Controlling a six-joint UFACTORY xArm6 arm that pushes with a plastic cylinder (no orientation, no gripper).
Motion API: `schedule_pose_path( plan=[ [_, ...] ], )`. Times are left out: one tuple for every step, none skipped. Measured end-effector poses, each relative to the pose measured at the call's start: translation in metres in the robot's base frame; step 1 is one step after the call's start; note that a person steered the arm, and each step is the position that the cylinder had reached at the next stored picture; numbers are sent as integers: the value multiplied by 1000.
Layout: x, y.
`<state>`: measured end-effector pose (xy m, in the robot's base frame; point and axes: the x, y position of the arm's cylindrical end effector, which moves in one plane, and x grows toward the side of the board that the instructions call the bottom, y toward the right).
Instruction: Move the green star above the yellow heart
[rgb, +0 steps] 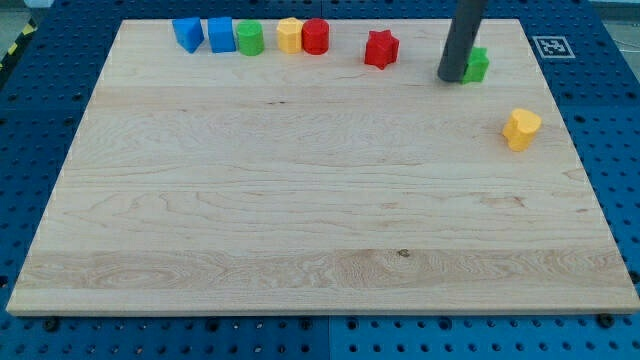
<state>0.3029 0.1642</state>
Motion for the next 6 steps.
schedule_pose_path(
  plan=[
    [-30,-12],
    [-36,18],
    [-9,57],
    [35,80],
    [41,86],
    [39,86]
  ],
)
